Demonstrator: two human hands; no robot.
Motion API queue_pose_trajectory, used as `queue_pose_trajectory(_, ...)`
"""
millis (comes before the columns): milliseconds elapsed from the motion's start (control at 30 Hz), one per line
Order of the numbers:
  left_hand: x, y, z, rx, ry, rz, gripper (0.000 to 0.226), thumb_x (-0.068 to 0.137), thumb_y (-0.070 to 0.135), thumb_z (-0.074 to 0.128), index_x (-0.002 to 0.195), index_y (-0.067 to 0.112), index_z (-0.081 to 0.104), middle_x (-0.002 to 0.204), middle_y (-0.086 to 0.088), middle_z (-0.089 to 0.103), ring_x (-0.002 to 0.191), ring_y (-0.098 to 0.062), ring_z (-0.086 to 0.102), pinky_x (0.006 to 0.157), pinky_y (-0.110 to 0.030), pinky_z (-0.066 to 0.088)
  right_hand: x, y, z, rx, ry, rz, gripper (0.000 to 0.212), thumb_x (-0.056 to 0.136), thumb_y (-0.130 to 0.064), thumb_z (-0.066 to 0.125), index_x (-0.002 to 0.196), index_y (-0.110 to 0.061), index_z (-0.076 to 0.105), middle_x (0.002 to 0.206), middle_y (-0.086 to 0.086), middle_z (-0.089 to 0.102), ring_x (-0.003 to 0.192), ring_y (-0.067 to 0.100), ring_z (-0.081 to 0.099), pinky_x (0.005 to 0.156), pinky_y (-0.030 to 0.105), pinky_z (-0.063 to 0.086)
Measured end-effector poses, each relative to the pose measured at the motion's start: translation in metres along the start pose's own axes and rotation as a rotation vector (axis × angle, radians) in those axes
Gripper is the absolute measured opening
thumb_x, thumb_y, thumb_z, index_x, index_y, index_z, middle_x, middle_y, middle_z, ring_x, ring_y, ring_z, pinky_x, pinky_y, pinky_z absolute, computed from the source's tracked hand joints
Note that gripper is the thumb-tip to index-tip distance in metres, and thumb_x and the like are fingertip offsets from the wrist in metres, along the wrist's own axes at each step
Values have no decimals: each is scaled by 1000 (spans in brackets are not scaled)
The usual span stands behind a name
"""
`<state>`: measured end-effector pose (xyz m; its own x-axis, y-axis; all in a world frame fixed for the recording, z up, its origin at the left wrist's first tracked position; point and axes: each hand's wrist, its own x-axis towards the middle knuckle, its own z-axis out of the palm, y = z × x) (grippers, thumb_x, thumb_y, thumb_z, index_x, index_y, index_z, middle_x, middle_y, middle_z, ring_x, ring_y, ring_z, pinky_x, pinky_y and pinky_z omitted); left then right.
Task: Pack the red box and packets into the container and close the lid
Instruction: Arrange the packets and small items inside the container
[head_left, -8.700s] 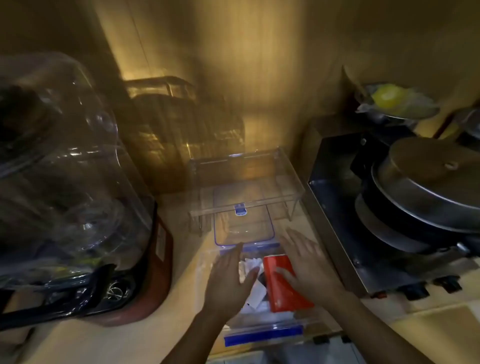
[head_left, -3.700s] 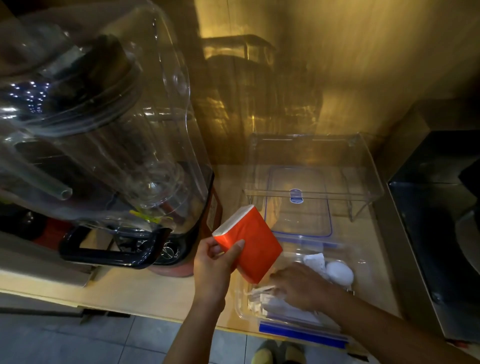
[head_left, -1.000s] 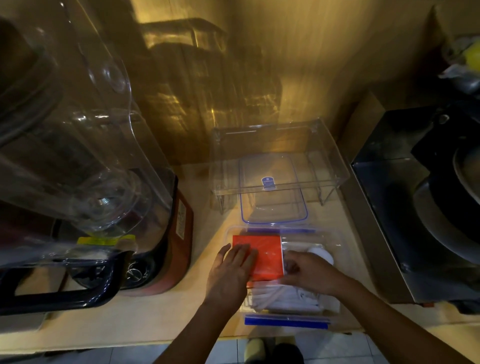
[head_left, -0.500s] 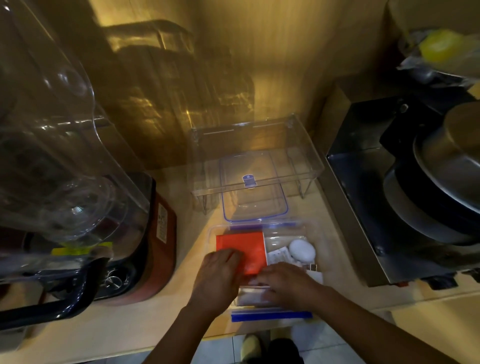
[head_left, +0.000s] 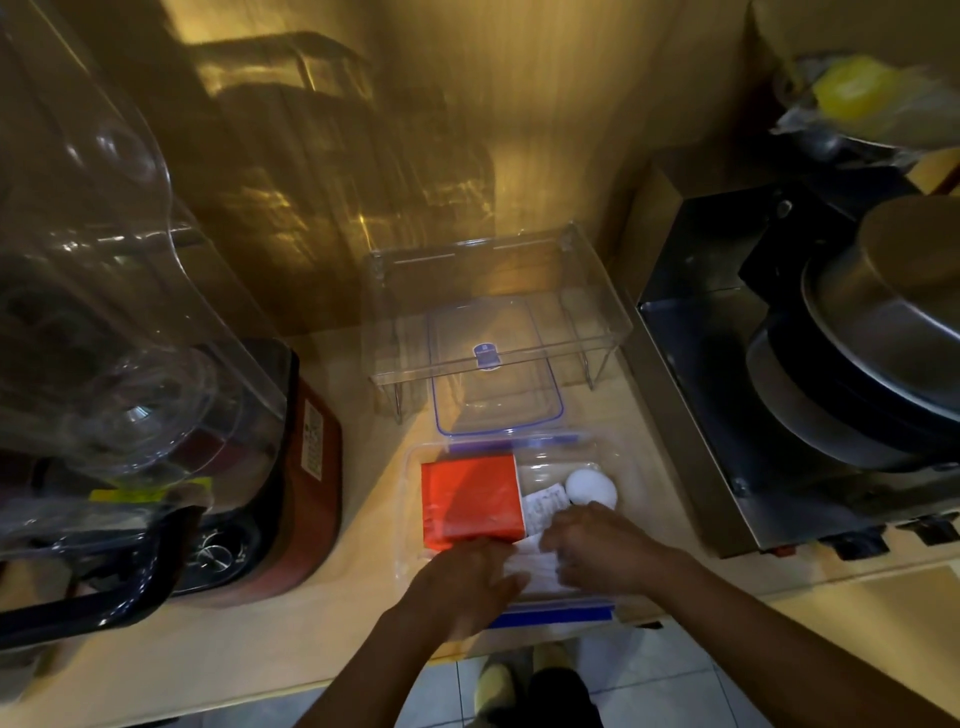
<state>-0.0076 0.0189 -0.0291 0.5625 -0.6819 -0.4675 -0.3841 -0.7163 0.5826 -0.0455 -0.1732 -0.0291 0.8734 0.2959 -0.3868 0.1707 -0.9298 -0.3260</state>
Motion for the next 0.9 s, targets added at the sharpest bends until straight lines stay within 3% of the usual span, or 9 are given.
queue_pose_trajectory(67, 2, 1, 2, -12, -1, -6, 33, 93, 41, 46, 116, 21, 57, 117, -3, 65, 100, -16, 62, 88, -30, 51, 3, -4, 5, -14, 5, -15, 20, 79, -16, 60, 98, -16, 65, 114, 7, 59, 111, 25, 51, 86, 30, 30)
queue_pose_trajectory(167, 6, 2, 4, -11, -31, -34, 37, 93, 43, 45, 121, 19, 53, 119, -5, 63, 102, -18, 61, 90, -34, 51, 4, 0, 8, -141, -10, 34, 39, 81, -22, 60, 120, -18, 53, 136, 8, 45, 130, 26, 33, 105, 41, 23)
queue_pose_trajectory(267, 10, 0, 6, -39, -57, -82, 48, 92, 45, 46, 135, 24, 41, 134, -3, 54, 117, -20, 55, 99, -36, 47, 3, 8, 4, -225, -36, 114, 52, 85, -28, 58, 132, -17, 41, 140, 9, 46, 130, 27, 38, 110, 45, 20)
queue_pose_trajectory(400, 11, 0, 10, -29, -63, -77, 50, 93, 45, 44, 139, 26, 35, 142, -2, 48, 123, -21, 51, 102, -39, 45, 2, 11, -14, -270, 90, 70, 28, 83, -18, 60, 112, -18, 60, 119, 6, 62, 109, 24, 51, 95, 38, 31)
queue_pose_trajectory(500, 12, 0, 10, -50, -95, -88, 50, 93, 49, 39, 138, 26, 37, 143, -1, 46, 124, -20, 49, 104, -41, 43, 1, 16, -33, -86, 112, 184, 17, 84, -14, 60, 100, -16, 63, 109, 7, 65, 95, 21, 58, 77, 31, 41)
queue_pose_trajectory(700, 14, 2, 9, -109, -140, -82, 47, 92, 49, 43, 132, 24, 41, 135, -1, 53, 115, -16, 55, 98, -32, 45, 17, 14, -63, 256, 220, 360, 21, 87, -14, 56, 108, -9, 55, 109, 12, 64, 99, 28, 60, 72, 27, 40)
queue_pose_trajectory(833, 13, 2, 7, -135, -153, -63, 48, 92, 52, 42, 133, 26, 42, 134, 0, 54, 117, -16, 54, 101, -33, 44, 11, 8, -45, 46, 59, 257, 20, 84, -16, 61, 104, -17, 59, 110, 4, 62, 94, 20, 58, 73, 30, 45)
queue_pose_trajectory(900, 12, 2, 7, -144, -136, -51, 43, 92, 50, 44, 130, 28, 45, 132, 1, 56, 115, -16, 55, 101, -32, 44, 6, 9, -28, -62, -60, 180, 26, 83, -16, 62, 109, -16, 59, 115, 7, 62, 98, 21, 59, 77, 32, 47)
